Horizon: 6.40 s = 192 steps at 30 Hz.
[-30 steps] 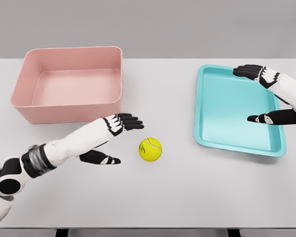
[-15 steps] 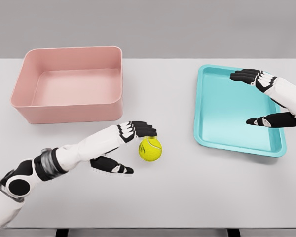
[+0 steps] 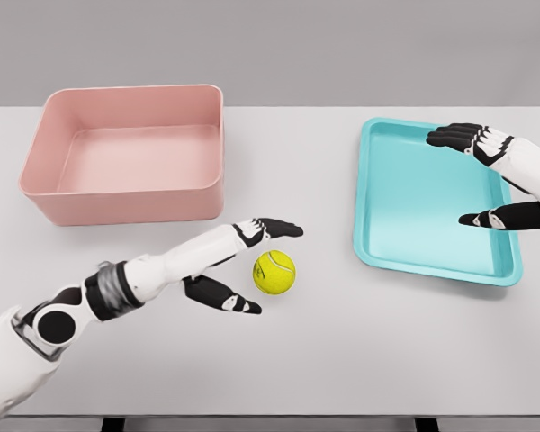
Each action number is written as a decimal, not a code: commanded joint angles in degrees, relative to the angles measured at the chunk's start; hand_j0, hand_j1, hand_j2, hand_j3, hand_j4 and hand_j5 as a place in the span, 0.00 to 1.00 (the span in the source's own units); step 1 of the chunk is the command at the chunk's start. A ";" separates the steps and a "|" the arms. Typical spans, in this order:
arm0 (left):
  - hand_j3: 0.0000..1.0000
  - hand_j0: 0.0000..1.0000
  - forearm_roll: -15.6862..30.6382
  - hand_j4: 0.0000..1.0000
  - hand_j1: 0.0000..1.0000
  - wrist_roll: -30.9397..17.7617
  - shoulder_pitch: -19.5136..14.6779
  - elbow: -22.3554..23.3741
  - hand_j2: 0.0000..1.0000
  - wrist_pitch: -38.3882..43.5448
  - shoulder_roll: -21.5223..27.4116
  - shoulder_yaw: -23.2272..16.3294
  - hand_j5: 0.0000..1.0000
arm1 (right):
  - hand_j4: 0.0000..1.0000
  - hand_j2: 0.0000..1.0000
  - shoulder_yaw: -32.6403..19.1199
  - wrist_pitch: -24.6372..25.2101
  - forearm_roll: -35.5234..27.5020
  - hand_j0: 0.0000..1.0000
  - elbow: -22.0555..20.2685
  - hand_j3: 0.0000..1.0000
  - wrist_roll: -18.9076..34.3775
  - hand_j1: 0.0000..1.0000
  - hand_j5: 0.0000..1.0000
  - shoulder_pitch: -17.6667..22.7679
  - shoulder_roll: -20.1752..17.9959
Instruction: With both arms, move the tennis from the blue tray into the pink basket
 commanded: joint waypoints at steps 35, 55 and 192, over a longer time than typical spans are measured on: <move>0.98 0.98 -0.29 0.98 0.98 0.37 -2.02 8.34 0.98 11.25 -5.39 -4.10 0.98 | 1.00 1.00 -0.21 0.17 -0.71 1.00 -0.02 1.00 -0.03 1.00 1.00 0.26 -2.38; 0.86 0.86 -0.73 0.86 0.86 0.55 -1.85 9.48 0.86 11.16 -6.01 -4.72 0.86 | 1.00 1.00 -0.30 0.17 -0.89 1.00 -0.02 1.00 -0.03 1.00 1.00 1.41 -3.88; 1.00 1.00 5.34 1.00 1.00 0.46 -8.96 12.56 1.00 6.50 1.37 22.53 1.00 | 1.00 1.00 -1.35 0.17 -4.14 1.00 -0.02 1.00 -0.03 1.00 1.00 2.02 -9.50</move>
